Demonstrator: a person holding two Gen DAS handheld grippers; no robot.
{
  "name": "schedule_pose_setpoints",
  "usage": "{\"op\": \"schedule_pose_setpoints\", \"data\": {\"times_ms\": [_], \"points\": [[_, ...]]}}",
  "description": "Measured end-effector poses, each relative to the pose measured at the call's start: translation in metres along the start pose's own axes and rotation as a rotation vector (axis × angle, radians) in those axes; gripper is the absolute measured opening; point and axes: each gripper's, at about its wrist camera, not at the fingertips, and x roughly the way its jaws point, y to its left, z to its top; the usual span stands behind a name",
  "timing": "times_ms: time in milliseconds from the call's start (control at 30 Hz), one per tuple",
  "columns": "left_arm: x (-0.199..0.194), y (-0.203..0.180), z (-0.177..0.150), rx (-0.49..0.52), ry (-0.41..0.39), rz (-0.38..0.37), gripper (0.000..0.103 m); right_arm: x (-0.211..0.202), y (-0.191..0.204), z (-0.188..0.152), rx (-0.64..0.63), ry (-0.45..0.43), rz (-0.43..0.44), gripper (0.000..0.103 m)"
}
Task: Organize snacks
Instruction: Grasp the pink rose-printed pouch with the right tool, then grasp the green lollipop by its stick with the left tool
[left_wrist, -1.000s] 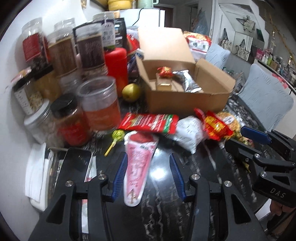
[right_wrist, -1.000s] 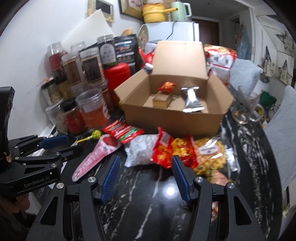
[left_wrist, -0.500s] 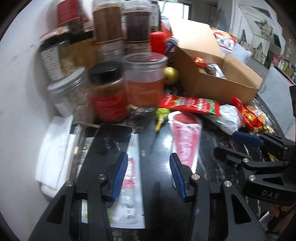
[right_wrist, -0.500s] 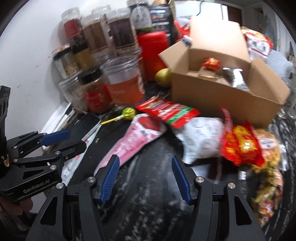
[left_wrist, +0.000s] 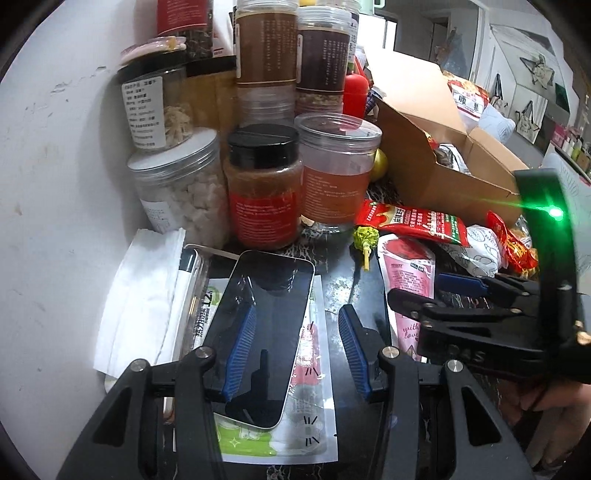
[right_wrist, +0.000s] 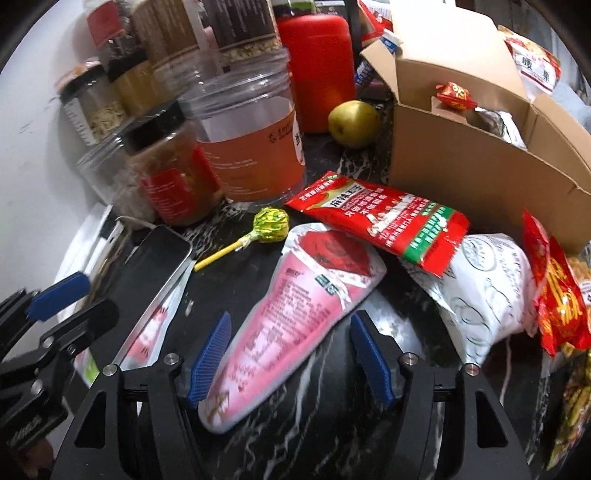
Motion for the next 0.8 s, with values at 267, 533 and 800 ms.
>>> {"op": "schedule_pose_setpoints", "data": {"times_ms": [267,533,800], "points": [[0.0,0.002,0.006,-0.014,-0.003,-0.05,0.046,0.017,0.022,0.004,-0.119,-0.01,-0.137,0.079],[0.002,-0.012,0.008,0.016,-0.008,-0.068,0.046,0.006,0.016,-0.005,-0.216,-0.043,-0.082,0.027],[0.005,-0.028,0.011,0.024,-0.005,-0.085,0.046,-0.025,-0.018,-0.025,-0.119,-0.057,0.064,0.02]]}}
